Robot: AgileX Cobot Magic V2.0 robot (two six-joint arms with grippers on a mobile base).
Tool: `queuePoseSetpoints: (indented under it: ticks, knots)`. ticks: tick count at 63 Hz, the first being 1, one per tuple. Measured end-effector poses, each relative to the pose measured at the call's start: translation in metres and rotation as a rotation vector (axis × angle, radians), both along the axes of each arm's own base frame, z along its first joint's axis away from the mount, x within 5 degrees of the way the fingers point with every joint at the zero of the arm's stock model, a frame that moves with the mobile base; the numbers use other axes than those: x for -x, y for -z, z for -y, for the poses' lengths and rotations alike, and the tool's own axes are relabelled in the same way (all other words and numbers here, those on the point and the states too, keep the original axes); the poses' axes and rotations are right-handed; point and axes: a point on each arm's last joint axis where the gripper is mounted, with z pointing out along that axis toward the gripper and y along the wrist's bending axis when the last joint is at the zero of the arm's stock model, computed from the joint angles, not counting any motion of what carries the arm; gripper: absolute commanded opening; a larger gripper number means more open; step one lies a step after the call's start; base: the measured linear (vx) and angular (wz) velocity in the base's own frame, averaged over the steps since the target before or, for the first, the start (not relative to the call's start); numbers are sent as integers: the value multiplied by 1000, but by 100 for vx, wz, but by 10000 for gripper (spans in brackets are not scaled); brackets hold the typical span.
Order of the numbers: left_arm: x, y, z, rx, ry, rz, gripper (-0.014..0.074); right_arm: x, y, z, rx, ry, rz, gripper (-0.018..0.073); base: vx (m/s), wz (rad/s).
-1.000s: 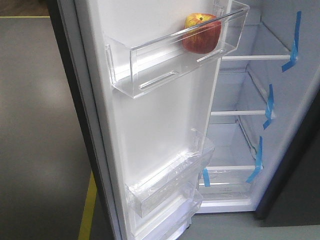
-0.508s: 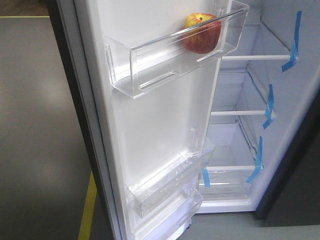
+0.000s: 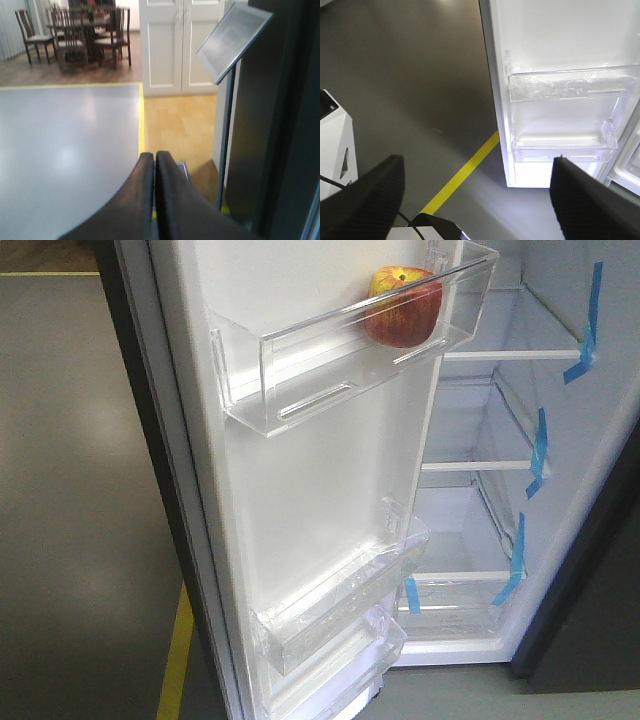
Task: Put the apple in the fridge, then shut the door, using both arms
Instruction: 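Open the right gripper and withdraw it from the door bin, then swing the left gripper out beside the outer face of the fridge door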
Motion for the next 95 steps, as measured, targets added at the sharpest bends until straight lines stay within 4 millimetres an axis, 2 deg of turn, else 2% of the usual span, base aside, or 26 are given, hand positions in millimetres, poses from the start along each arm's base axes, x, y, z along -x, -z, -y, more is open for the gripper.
queuePoseSetpoints:
  ticks: [9, 19, 25, 41, 55, 75, 95]
  knots:
    - [-27, -15, 0, 1, -2, -120, -6, 0, 0, 0, 0, 0, 0, 568, 0, 0]
    - [-64, -12, -1, 1, -4, -271, -6, 0, 0, 0, 0, 0, 0, 568, 0, 0]
    - [-85, -3, -1, 2, -4, -336, -6, 0, 0, 0, 0, 0, 0, 568, 0, 0]
    - [-134, 42, -1, 3, -3, -535, -6, 0, 0, 0, 0, 0, 0, 568, 0, 0]
    - [-164, 76, -1, -28, 13, -660, -6, 0, 0, 0, 0, 0, 0, 568, 0, 0]
    - [-216, 76, 1, -38, 55, -806, -6, 0, 0, 0, 0, 0, 0, 568, 0, 0]
    - [-275, 84, 22, 163, 216, -790, -6, 0, 0, 0, 0, 0, 0, 568, 0, 0]
